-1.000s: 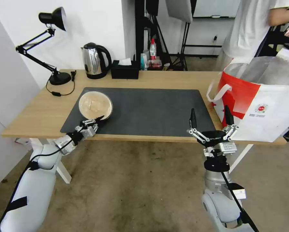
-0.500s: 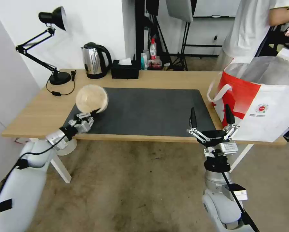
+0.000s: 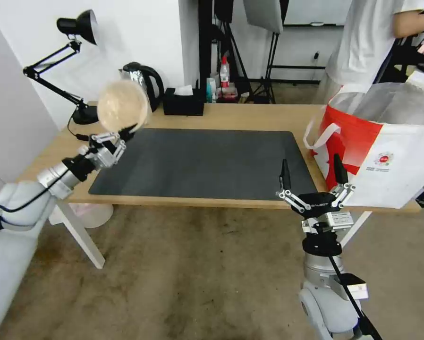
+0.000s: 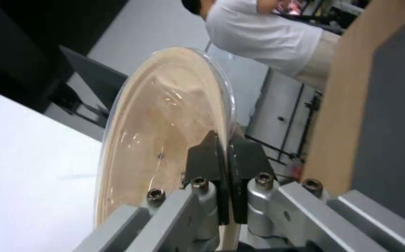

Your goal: Pick up the trash from the table and place it into the takeout bag.

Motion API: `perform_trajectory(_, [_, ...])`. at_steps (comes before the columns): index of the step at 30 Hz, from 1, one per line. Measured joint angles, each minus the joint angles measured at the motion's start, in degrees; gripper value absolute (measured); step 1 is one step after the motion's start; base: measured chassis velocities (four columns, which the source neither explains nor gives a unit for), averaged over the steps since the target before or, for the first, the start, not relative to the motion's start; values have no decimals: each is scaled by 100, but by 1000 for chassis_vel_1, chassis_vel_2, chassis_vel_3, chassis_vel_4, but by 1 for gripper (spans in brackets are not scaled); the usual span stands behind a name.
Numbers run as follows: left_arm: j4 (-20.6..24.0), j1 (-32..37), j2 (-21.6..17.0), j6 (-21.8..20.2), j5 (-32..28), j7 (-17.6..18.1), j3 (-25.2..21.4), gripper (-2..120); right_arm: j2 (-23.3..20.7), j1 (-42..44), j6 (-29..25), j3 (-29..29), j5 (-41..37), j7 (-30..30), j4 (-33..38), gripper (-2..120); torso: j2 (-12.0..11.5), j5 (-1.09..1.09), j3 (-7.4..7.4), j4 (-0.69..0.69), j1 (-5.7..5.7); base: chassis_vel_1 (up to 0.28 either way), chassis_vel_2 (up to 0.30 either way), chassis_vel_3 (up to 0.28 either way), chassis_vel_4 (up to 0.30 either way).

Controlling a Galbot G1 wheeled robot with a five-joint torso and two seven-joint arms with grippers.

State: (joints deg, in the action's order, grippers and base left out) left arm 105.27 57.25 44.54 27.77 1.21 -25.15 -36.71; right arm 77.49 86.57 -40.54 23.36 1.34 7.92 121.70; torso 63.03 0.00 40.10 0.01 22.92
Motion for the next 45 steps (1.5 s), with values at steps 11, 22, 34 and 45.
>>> perform_trajectory(11, [148, -929, -872, -321, -790, 402, 476, 0, -43, 309, -256, 275, -52, -213, -185, 100, 0, 1, 0, -1, -1, 0, 0, 0, 0])
perform_trajectory(22, [-762, -2509, -382, -252, -765, 514, 1493, 0, -34, 424, -287, 468, -56, -225, -286, 100, 0, 0, 0, -1, 0, 0, 0, 0, 0])
perform_trajectory(34, [-1758, -3906, 777, -116, -385, 487, 2590, 0, 18, 369, -115, 697, -53, -228, -238, 100, 0, 2, 1, -1, 0, 0, 0, 0, 0])
perform_trajectory(45, [-2042, -4377, 1141, -119, -327, 484, 3026, 0, 70, 317, -74, 723, -56, -223, -226, 100, 0, 2, 1, -1, 0, 0, 0, 0, 0])
